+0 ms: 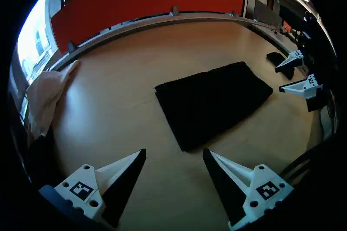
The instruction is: Fold towel
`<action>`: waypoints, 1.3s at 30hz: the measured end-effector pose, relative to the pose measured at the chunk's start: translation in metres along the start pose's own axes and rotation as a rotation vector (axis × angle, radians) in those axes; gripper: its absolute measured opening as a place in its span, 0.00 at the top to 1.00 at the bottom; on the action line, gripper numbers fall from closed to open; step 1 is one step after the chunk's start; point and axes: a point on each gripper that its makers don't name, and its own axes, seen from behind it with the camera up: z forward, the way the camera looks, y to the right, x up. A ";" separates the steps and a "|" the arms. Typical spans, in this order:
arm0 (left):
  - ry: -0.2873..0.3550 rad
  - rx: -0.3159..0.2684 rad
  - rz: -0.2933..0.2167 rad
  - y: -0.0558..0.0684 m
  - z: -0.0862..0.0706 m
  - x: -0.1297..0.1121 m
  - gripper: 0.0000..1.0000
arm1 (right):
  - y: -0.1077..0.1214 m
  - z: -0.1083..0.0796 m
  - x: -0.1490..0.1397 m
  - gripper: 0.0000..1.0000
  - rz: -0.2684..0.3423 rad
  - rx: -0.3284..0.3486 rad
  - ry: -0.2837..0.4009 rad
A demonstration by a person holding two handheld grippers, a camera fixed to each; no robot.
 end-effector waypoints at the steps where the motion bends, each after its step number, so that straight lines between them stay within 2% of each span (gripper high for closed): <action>1: 0.000 0.002 -0.003 0.000 -0.001 -0.001 0.03 | 0.000 0.000 -0.001 0.01 -0.001 0.002 -0.001; 8: -0.001 0.021 -0.037 -0.002 -0.006 -0.011 0.03 | -0.002 0.002 -0.002 0.01 -0.022 0.025 -0.010; 23: -0.006 0.082 -0.161 -0.011 -0.033 -0.048 0.03 | -0.005 0.011 0.002 0.03 -0.096 0.083 -0.030; 29: -0.009 0.101 -0.186 -0.015 -0.039 -0.058 0.03 | -0.005 0.014 -0.003 0.05 -0.116 0.094 -0.048; 34: -0.009 0.110 -0.200 -0.016 -0.042 -0.063 0.03 | -0.005 0.019 -0.009 0.09 -0.127 0.098 -0.066; 39: -0.013 0.117 -0.213 -0.016 -0.045 -0.070 0.03 | -0.006 0.024 -0.016 0.19 -0.129 0.103 -0.080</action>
